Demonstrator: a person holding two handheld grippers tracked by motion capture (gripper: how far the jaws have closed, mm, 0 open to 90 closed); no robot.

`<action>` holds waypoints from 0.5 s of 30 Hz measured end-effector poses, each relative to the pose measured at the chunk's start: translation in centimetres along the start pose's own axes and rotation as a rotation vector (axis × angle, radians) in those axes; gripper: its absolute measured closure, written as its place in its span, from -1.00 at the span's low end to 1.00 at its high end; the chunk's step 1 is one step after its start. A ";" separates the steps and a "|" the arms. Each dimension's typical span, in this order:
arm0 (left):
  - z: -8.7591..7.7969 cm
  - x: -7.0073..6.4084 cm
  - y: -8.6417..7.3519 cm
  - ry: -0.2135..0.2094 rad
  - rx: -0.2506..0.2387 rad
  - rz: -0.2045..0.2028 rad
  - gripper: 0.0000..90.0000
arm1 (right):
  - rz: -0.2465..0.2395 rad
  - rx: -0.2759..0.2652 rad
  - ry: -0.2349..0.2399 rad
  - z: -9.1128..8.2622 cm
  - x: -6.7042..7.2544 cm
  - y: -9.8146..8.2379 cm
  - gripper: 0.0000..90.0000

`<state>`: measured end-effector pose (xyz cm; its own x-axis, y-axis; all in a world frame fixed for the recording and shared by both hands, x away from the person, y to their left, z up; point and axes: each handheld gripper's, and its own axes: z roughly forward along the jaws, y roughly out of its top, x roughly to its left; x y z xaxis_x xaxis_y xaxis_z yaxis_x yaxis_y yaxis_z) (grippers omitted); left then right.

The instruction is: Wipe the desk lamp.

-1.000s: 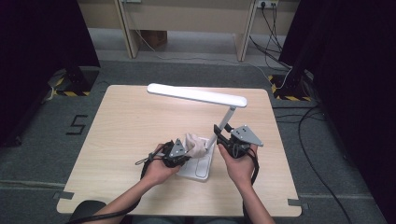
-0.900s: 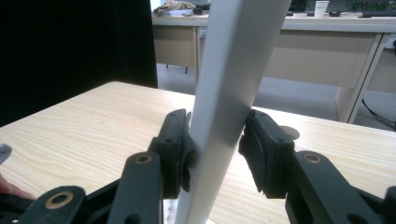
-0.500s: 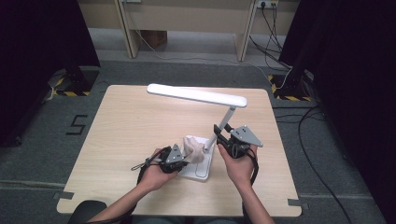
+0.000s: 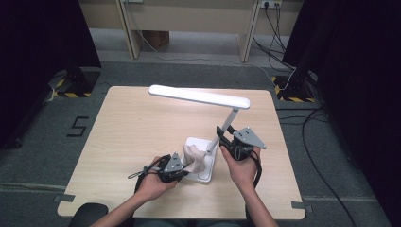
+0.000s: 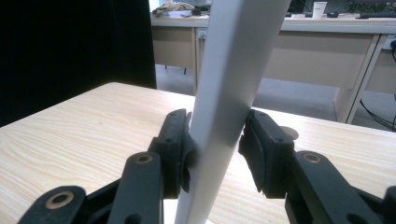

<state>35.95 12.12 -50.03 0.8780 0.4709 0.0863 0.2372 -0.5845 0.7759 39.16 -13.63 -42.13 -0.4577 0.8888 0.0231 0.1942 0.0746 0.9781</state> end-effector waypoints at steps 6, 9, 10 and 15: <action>-0.8 -0.9 -0.2 -0.065 0.000 -0.005 0.81 | 0.006 0.001 0.002 0.0 0.0 0.0 0.36; -1.1 -1.4 -0.3 -0.113 -0.020 -0.010 0.80 | 0.004 0.000 0.001 0.0 0.0 0.0 0.36; -1.3 -1.5 -0.2 -0.116 -0.023 -0.009 0.80 | 0.006 0.001 0.002 0.0 0.0 0.0 0.35; -1.5 -1.4 0.9 -0.095 -0.058 -0.006 0.80 | 0.002 -0.002 -0.002 0.0 0.0 0.0 0.35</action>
<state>34.33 11.94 -48.51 0.9127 0.4078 0.0239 0.2208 -0.5416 0.8111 39.17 -13.59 -42.16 -0.4559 0.8897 0.0249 0.1936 0.0718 0.9784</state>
